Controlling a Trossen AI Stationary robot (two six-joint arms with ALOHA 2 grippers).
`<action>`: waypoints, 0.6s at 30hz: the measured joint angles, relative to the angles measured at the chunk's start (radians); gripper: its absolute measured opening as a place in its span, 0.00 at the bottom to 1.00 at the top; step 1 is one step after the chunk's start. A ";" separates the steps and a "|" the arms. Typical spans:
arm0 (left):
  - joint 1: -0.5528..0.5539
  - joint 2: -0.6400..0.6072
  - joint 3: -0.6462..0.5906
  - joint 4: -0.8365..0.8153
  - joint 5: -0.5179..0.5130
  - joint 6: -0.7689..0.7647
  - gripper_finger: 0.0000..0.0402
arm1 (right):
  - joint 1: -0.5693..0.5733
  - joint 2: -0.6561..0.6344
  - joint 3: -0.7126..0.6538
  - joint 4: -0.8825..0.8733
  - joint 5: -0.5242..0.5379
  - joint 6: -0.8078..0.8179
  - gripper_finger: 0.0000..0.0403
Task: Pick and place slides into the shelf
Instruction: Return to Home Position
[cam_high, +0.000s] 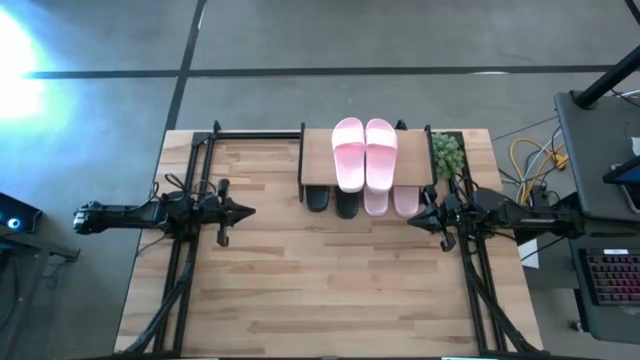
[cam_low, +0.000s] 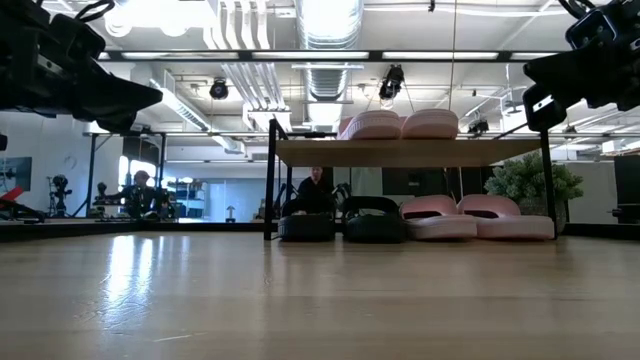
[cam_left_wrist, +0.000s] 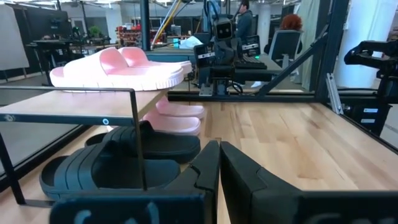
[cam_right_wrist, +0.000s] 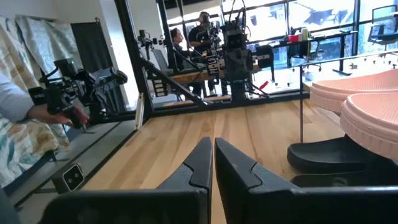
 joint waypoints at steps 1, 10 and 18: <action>0.000 0.000 0.000 0.000 0.000 0.000 0.00 | 0.000 0.000 0.000 0.000 0.000 0.000 0.03; 0.000 0.000 0.000 0.013 0.001 0.000 0.00 | 0.000 0.001 0.000 0.000 0.000 0.000 0.03; 0.000 0.000 0.000 0.015 0.003 0.000 0.00 | 0.000 0.002 0.000 0.000 0.000 0.000 0.03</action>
